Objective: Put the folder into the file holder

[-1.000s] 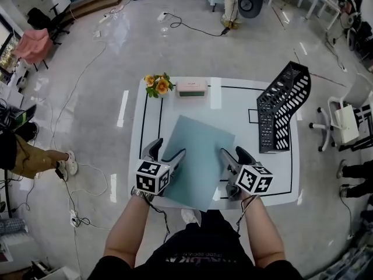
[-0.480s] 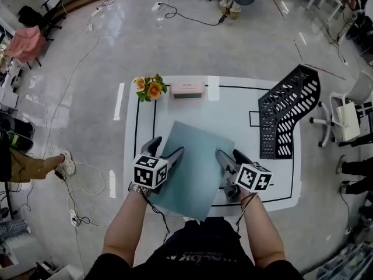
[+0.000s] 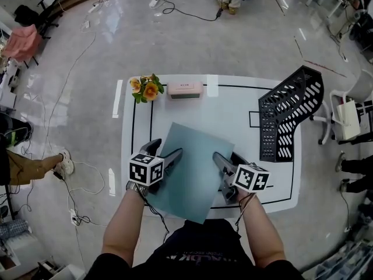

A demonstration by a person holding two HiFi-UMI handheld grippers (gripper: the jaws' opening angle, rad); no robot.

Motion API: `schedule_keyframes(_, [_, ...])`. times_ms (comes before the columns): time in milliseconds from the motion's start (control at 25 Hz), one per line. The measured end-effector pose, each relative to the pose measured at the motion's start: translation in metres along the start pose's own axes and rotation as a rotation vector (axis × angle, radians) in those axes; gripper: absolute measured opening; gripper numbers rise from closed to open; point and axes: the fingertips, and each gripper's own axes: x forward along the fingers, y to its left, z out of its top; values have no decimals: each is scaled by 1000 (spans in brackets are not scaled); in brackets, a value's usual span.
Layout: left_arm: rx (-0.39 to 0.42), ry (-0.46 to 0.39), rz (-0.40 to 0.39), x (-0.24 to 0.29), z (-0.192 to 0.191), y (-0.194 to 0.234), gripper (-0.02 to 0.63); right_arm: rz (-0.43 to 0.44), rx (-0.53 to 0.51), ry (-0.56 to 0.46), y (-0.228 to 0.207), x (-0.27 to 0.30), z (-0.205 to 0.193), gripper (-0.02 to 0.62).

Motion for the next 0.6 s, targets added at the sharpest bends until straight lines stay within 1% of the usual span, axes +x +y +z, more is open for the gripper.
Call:
schedule_keyframes(160, [-15,20,-24,3,-1,0,365,-4,10,2,-1,1,-1,337])
schedule_keyframes(240, [-37,31,-45,3,-2,-1,365,-5,13,2,0,1,-1,337])
schedule_keyframes(360, [-56,37,-73,4,-2,-5,332,-5,13,-1,-1,0,-1,337])
schedule_keyframes(600, [-44,16,-41,1,-2,-9,321,-24,-3,-5,0,0,2,337])
